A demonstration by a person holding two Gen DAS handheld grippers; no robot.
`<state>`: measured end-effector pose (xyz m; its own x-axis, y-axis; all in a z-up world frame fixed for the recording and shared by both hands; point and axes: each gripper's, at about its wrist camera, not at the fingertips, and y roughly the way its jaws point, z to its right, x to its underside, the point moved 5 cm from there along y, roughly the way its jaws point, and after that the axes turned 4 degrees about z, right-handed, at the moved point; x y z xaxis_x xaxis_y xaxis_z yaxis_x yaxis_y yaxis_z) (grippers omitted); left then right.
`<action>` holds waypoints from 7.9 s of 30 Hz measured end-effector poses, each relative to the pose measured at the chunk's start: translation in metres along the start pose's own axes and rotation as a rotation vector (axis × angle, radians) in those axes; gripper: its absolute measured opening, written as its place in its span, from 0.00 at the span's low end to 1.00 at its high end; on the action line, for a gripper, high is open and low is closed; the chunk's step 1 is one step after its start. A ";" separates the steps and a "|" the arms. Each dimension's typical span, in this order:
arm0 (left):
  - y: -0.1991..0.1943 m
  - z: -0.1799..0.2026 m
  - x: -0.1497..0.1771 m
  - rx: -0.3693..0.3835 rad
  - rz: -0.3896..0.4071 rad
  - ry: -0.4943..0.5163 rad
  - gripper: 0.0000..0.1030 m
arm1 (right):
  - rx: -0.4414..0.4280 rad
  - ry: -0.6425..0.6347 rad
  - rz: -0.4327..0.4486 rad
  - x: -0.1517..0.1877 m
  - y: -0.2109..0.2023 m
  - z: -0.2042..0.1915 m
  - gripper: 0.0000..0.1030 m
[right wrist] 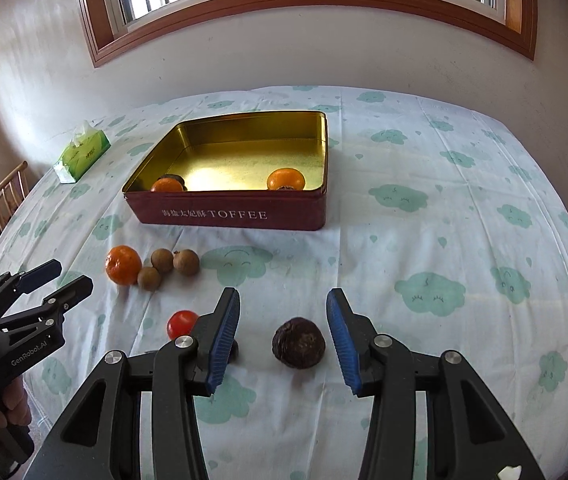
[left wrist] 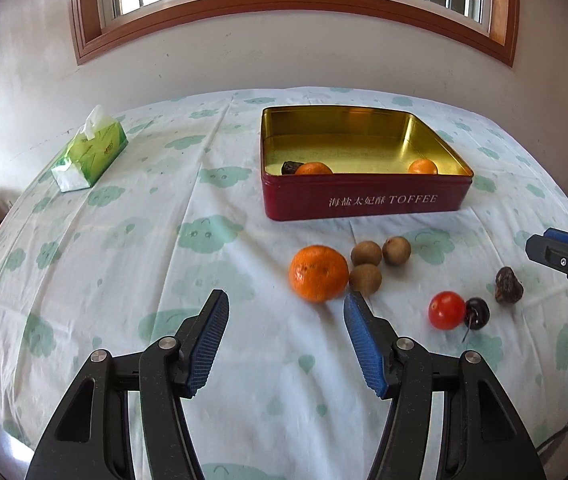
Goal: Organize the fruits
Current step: 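Withdraw both tools from the tin toward the remaining fruits, then grasp the second dark wrinkled fruit with the right tool, then grasp the remaining mandarin orange with the left tool, then lift and carry both held fruits over the TOFFEE tin, then open both tools to drop the fruits into the tin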
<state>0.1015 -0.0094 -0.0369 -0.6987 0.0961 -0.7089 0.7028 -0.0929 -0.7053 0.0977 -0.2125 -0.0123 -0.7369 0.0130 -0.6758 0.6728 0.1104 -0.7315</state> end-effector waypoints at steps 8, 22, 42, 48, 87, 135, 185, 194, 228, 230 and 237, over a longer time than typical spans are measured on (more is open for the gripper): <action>-0.015 0.000 0.027 0.007 -0.009 -0.025 0.59 | 0.001 0.011 -0.039 0.042 -0.016 0.002 0.42; -0.014 0.006 0.052 0.010 -0.037 -0.022 0.59 | 0.004 0.042 -0.098 0.074 -0.005 0.007 0.42; 0.001 -0.001 0.058 0.017 -0.063 -0.055 0.59 | 0.013 0.037 -0.125 0.072 0.018 0.010 0.42; 0.006 -0.003 0.059 0.016 -0.074 -0.061 0.59 | 0.019 0.036 -0.116 0.063 0.026 0.012 0.41; 0.033 0.007 0.034 0.036 -0.052 -0.031 0.59 | 0.066 -0.049 -0.050 0.042 0.050 0.008 0.34; 0.069 0.020 -0.003 0.051 -0.015 0.018 0.43 | 0.077 -0.057 -0.041 0.027 0.064 0.011 0.34; 0.044 0.021 -0.012 0.082 0.009 0.007 0.42 | 0.061 -0.056 -0.032 0.014 0.048 0.010 0.32; 0.036 0.019 -0.032 0.089 0.048 0.014 0.42 | 0.049 -0.080 0.009 -0.015 0.042 0.003 0.32; 0.101 0.027 -0.113 0.070 0.041 0.030 0.42 | -0.017 -0.125 -0.018 -0.094 0.111 -0.022 0.32; 0.105 0.028 -0.113 0.063 0.037 0.037 0.42 | -0.019 -0.126 -0.025 -0.096 0.117 -0.021 0.32; 0.117 0.027 -0.110 0.052 0.027 0.032 0.42 | -0.028 -0.121 -0.046 -0.097 0.130 -0.021 0.32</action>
<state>0.2573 -0.0580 -0.0416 -0.6745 0.1247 -0.7276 0.7127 -0.1469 -0.6859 0.2556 -0.1787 -0.0399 -0.7523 -0.1124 -0.6491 0.6356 0.1355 -0.7601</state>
